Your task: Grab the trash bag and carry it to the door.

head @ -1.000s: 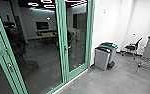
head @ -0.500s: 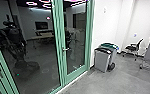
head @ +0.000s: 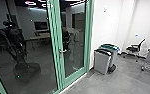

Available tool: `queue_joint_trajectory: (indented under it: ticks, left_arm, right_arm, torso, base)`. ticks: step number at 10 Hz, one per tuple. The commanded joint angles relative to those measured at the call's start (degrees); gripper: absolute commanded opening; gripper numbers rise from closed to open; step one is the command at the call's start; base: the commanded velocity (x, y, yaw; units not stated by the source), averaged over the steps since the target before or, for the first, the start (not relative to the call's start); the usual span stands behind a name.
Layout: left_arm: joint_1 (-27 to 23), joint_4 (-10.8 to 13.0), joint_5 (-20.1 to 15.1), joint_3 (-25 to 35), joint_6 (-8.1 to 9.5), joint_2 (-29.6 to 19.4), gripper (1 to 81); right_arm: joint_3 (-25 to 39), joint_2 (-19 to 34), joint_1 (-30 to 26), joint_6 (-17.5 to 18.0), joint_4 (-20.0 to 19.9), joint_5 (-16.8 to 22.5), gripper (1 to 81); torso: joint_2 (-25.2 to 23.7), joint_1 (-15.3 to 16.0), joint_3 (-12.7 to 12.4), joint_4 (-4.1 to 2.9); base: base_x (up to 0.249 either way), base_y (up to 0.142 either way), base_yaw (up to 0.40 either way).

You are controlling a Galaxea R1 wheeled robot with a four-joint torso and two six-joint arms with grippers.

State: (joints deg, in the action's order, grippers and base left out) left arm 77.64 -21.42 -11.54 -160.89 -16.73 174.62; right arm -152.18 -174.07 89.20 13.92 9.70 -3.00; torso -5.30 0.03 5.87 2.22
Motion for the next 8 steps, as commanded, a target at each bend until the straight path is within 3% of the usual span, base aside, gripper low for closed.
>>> queue_joint_trajectory:
  ticks: [1,8]
  left_arm:
    - [-4.1,0.1,-3.7,0.0,-0.59,-0.1,1.0]
    - [-4.1,0.1,-3.7,0.0,-0.59,-0.2,1.0]
  right_arm:
    - [0.4,-0.3,-2.7,-0.3,0.6,2.7,81.1]
    - [0.4,-0.3,-2.7,-0.3,0.7,2.7,81.1]
  torso:
    - [0.0,0.0,0.0,0.0]
    - [0.0,0.0,0.0,0.0]
  base:
    - [0.242,0.0,0.0]
    - [0.242,0.0,0.0]
